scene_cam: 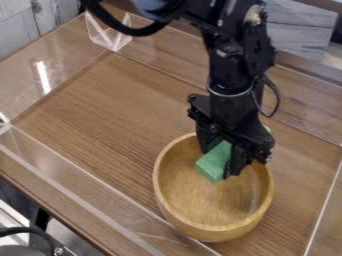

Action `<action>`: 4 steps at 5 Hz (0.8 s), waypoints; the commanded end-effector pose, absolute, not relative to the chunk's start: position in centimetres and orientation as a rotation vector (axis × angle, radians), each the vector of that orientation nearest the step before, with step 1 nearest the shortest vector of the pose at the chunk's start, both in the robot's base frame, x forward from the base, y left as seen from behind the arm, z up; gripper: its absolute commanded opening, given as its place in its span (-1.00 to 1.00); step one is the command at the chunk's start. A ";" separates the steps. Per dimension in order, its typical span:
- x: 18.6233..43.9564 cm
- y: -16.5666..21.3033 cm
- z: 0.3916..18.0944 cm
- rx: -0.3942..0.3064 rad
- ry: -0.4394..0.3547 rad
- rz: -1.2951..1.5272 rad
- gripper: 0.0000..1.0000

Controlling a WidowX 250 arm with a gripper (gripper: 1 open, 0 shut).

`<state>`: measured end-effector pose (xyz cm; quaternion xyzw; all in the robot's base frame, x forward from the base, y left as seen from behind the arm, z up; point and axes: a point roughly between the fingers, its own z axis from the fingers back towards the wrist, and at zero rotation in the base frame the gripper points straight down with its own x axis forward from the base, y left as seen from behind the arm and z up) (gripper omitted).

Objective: Put the green block in the brown bowl

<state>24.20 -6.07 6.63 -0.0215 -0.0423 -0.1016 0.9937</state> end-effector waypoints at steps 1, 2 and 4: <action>24.7 -5.9 7.6 -0.055 -0.115 -0.189 -1.00; 24.6 -5.8 7.7 -0.061 -0.110 -0.184 -1.00; 24.4 -5.6 7.9 -0.074 -0.099 -0.174 -1.00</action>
